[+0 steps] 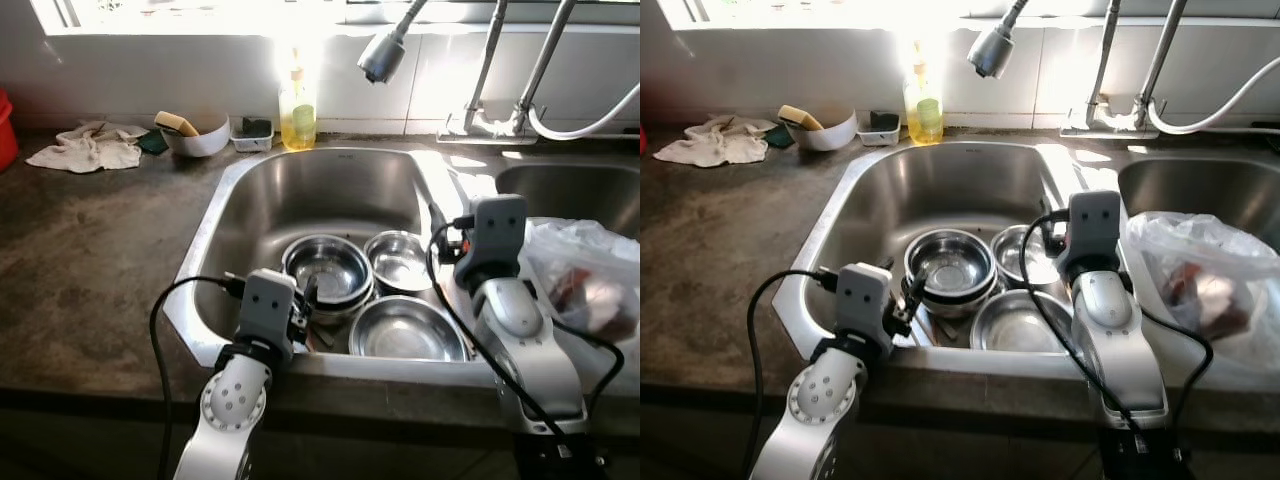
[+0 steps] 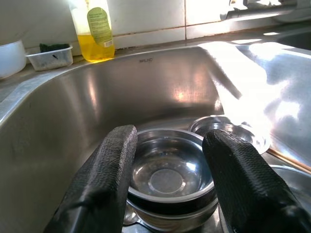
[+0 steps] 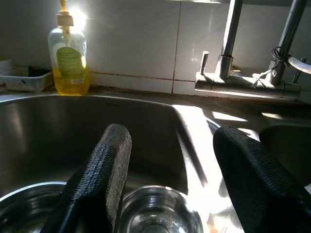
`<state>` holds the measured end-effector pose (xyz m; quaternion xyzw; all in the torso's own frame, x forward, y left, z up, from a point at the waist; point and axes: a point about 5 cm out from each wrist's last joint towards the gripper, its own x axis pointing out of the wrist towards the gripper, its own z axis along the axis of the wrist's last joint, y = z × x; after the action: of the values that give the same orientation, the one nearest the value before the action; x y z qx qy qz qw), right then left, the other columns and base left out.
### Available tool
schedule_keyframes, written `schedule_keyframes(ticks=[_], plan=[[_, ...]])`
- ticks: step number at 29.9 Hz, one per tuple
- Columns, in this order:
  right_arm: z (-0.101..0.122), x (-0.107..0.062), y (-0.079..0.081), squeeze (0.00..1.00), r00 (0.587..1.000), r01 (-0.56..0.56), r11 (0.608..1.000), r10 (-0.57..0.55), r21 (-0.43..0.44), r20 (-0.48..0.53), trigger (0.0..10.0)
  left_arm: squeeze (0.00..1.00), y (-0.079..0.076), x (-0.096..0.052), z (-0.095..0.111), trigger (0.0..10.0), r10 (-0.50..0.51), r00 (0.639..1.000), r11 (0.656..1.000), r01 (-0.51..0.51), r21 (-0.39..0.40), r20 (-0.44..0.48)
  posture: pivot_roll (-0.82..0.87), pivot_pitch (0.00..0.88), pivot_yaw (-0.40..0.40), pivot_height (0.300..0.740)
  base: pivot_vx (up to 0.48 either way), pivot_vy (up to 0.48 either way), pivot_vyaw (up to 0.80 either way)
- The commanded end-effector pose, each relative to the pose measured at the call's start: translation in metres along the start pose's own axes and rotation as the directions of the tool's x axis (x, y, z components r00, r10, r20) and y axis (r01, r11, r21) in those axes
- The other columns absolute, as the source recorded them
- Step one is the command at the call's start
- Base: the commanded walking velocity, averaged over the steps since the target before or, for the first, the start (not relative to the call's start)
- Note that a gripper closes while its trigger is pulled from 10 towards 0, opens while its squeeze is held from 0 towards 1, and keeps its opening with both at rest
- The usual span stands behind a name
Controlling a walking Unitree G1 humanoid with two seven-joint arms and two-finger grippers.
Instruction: Kitchen organization
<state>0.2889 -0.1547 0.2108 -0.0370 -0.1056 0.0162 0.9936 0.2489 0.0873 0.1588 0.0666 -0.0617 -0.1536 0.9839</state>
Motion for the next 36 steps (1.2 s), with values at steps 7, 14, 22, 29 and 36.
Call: schedule_keyframes(ticks=[7, 14, 22, 29, 36], plan=[[0.004, -0.028, 0.011, 0.0, 0.997, -0.056, 0.998, 0.056, 0.008, 0.046, 10.0, 0.0, -0.002, -0.007, -0.003, 10.0, -0.022, 1.0, 1.0, 0.022, -0.011, -0.009, 0.03, 0.023, 0.005, 0.74, 0.0, 0.0, 0.0], [0.005, -0.034, 0.017, 0.0, 0.995, -0.084, 0.996, 0.083, 0.003, 0.056, 10.0, 0.0, -0.004, -0.009, -0.006, 10.0, -0.027, 0.999, 0.999, 0.026, -0.017, -0.019, 0.02, 0.007, 0.009, 0.74, 0.0, 0.0, 0.0], [0.004, -0.032, 0.02, 0.0, 0.994, -0.088, 0.996, 0.088, -0.004, 0.06, 10.0, 0.0, -0.003, -0.009, -0.006, 10.0, -0.028, 0.999, 1.0, 0.027, -0.005, -0.019, 0.03, 0.0, 0.005, 0.74, -0.068, 0.153, 0.36], [0.003, -0.029, 0.021, 0.0, 0.996, -0.077, 0.997, 0.077, 0.003, 0.055, 10.0, 0.0, -0.001, -0.007, -0.006, 10.0, -0.02, 1.0, 1.0, 0.02, -0.009, -0.016, 0.03, 0.005, 0.004, 0.74, -0.042, 0.168, 0.8], [0.004, -0.027, 0.022, 0.0, 0.995, -0.075, 0.997, 0.074, 0.004, 0.06, 10.0, 0.0, -0.001, -0.005, -0.006, 10.0, -0.018, 1.0, 1.0, 0.018, -0.014, -0.015, 0.03, 0.012, 0.011, 0.74, 0.0, 0.0, 0.8]])
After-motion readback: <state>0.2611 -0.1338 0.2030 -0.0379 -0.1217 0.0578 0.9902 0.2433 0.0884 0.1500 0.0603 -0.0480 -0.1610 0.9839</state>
